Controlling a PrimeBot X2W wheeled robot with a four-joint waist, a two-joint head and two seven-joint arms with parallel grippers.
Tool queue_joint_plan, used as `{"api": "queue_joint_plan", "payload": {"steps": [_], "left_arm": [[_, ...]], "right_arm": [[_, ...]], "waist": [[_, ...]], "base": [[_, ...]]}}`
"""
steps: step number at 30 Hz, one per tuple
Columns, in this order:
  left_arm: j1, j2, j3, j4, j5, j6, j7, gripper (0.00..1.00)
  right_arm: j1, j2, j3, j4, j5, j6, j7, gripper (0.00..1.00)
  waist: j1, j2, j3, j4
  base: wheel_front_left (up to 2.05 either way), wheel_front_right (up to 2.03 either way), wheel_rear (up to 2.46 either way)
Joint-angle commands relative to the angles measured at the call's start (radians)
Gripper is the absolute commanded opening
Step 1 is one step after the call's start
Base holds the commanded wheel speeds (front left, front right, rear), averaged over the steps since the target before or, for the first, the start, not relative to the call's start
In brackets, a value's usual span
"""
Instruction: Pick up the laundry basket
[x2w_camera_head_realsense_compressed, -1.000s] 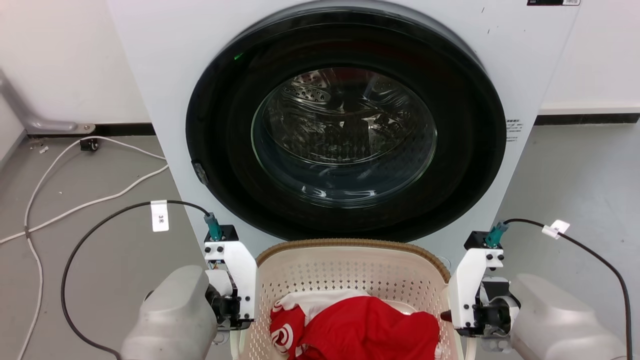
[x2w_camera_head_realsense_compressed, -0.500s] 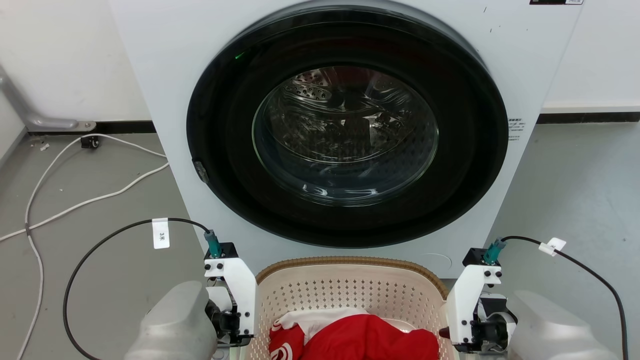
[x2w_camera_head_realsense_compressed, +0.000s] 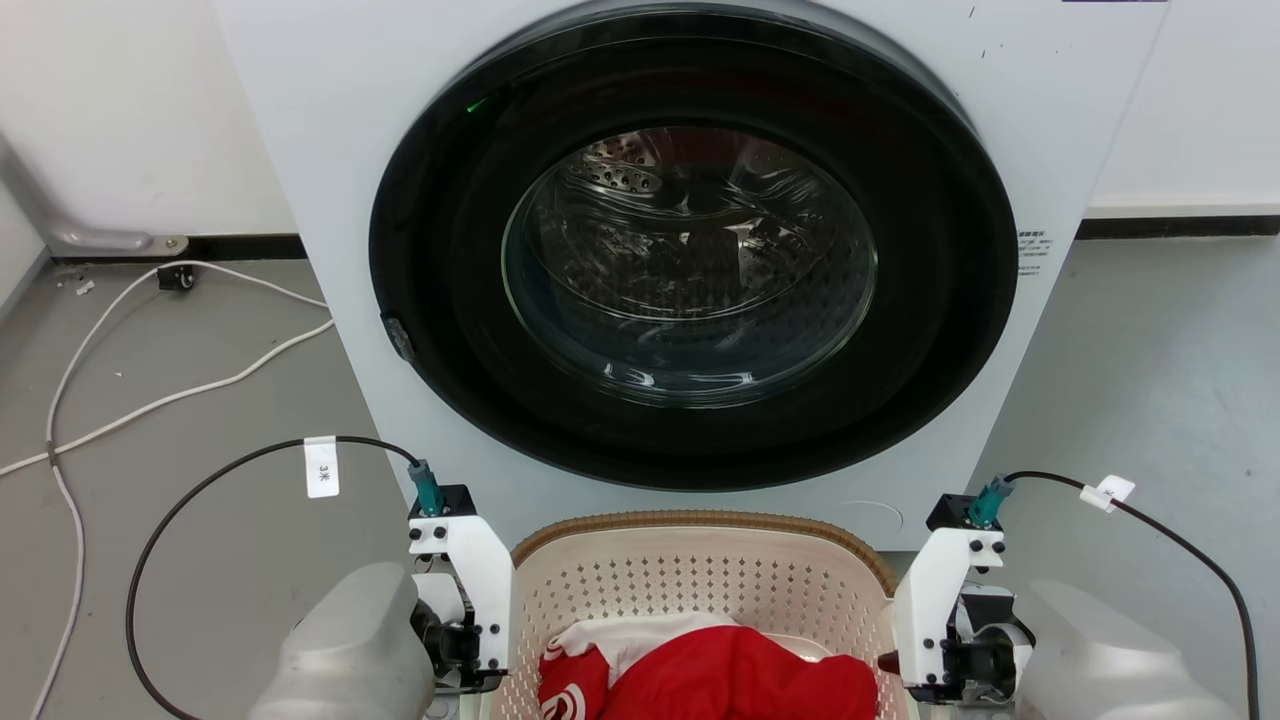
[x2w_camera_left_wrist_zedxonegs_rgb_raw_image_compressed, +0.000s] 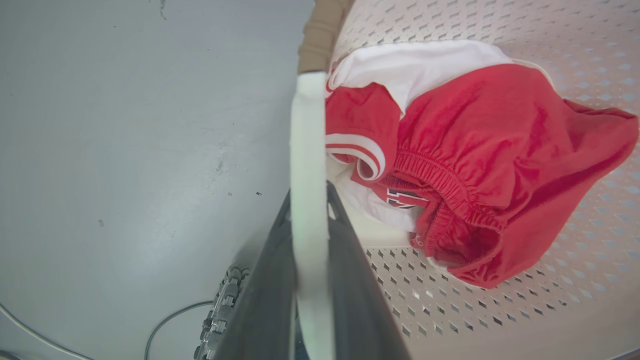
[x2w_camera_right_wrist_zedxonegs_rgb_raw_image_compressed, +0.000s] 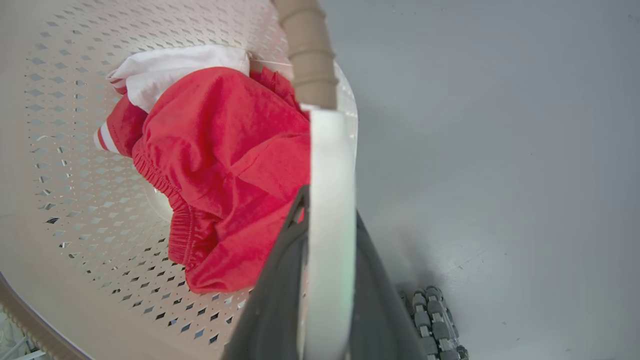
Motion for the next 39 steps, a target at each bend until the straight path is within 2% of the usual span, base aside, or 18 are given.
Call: {"api": "queue_joint_plan", "payload": {"steps": [1,39], "left_arm": [[0.004,-0.034,-0.001,-0.011,-0.009,-0.009,0.001,0.0],[0.01,-0.031,-0.022,-0.011,-0.031,-0.008,0.003,0.0]], "right_arm": [[-0.014,0.043,-0.004,-0.021,0.011,0.017,-0.008,0.0],[0.008,0.04,0.004,-0.016,0.026,0.017,0.005,0.0]], "waist": [[0.0,0.0,0.001,0.0],[0.0,0.0,0.002,0.004]], "base": [[0.0,0.0,0.0],[0.0,0.0,0.0]]}}
